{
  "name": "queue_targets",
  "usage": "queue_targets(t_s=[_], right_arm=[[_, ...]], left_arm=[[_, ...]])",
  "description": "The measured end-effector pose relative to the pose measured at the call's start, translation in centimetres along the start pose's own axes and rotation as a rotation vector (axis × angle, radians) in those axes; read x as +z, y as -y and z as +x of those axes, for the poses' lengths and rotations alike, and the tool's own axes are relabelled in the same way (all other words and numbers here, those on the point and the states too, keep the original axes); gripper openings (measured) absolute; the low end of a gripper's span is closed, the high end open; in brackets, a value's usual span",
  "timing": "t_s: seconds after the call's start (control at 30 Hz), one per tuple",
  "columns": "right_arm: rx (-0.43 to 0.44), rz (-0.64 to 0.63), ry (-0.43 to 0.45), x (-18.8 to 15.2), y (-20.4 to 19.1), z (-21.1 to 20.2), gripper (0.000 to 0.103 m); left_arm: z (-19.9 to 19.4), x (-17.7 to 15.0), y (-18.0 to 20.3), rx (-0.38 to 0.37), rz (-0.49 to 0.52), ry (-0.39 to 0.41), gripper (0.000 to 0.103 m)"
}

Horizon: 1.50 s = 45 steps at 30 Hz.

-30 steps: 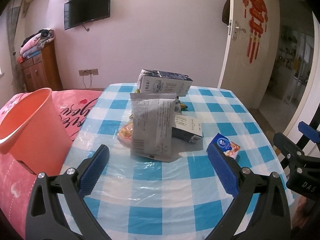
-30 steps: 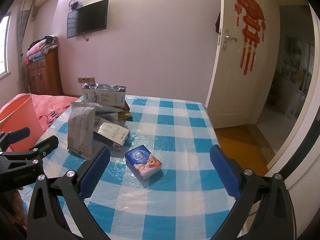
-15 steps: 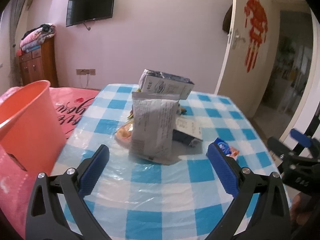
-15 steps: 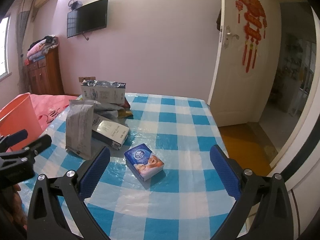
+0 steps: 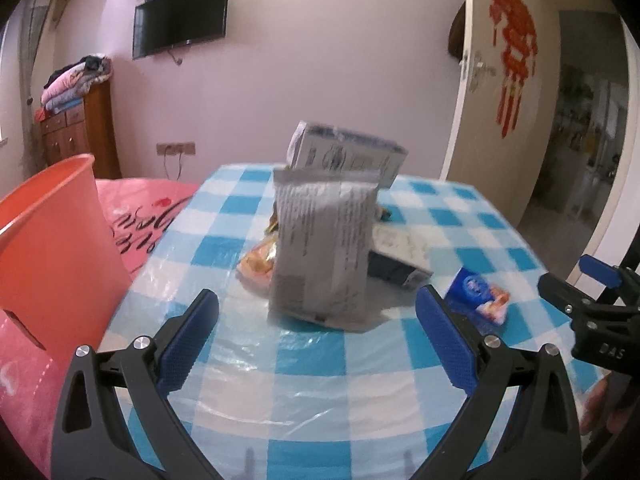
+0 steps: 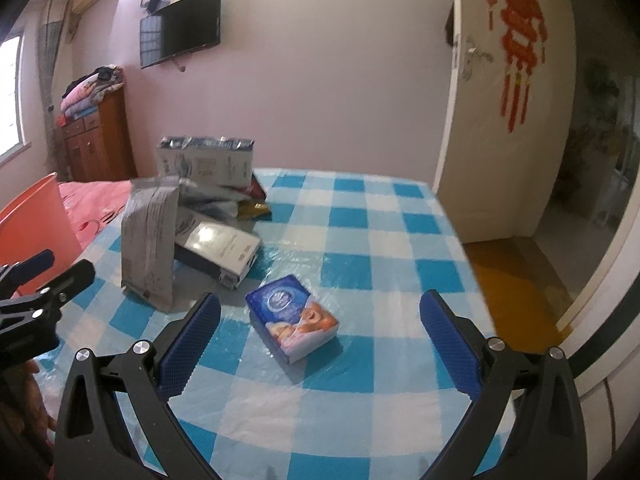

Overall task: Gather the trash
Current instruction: 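Move the left tool toward the grey printed bag on the table, then close the left tool on the grey bag while the right tool grasps the blue tissue pack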

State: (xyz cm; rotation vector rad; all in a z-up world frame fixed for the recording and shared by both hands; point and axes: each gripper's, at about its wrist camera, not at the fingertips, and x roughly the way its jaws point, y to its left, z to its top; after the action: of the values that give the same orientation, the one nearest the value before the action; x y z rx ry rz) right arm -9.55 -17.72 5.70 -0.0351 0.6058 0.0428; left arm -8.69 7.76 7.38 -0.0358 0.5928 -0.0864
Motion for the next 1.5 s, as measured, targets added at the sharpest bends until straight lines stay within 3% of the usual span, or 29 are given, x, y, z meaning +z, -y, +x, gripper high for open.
queue_targets(t_s=[0.17, 0.53, 0.77, 0.8, 0.9, 1.03, 1.2, 1.23, 1.33, 1.4, 1.5], right_arm=[[0.08, 0.035, -0.073, -0.6, 1.2, 2.1, 0.099], [0.177, 0.132, -0.19, -0.3, 3.9, 5.6, 0.099], [0.243, 0.091, -0.221, 0.1, 3.7, 7.2, 0.097], [0.249, 0.09, -0.223, 0.2, 3.7, 7.5, 0.096], [0.273, 0.084, -0.239, 0.4, 3.4, 8.3, 0.078], [0.307, 0.048, -0.263, 0.4, 2.4, 9.4, 0.078], [0.284, -0.016, -0.274, 0.2, 1.1, 10.0, 0.078], [0.276, -0.026, -0.279, 0.1, 0.9, 10.2, 0.078], [0.251, -0.052, -0.287, -0.3, 0.7, 10.5, 0.078], [0.232, -0.065, -0.287, -0.5, 0.6, 10.6, 0.078], [0.227, -0.052, -0.285, -0.7, 0.8, 10.6, 0.068]], left_arm=[[2.1, 0.1, -0.2, 0.005, 0.026, -0.074, 0.099], [5.6, 1.9, -0.3, -0.015, 0.051, -0.11, 0.099], [8.7, 2.8, 0.3, -0.011, 0.066, -0.143, 0.099], [9.0, 3.0, 0.2, -0.008, 0.066, -0.144, 0.099], [10.0, 3.2, 0.2, -0.021, 0.065, -0.166, 0.099], [11.3, 3.2, 0.1, -0.014, 0.076, -0.184, 0.099], [12.0, 3.1, 0.2, -0.005, 0.086, -0.184, 0.099], [12.0, 3.1, 0.2, -0.007, 0.083, -0.182, 0.097], [11.8, 2.9, 0.4, -0.032, 0.072, -0.194, 0.079], [11.7, 2.8, 0.4, -0.025, 0.064, -0.193, 0.078], [11.4, 2.8, 0.3, -0.032, 0.049, -0.2, 0.073]])
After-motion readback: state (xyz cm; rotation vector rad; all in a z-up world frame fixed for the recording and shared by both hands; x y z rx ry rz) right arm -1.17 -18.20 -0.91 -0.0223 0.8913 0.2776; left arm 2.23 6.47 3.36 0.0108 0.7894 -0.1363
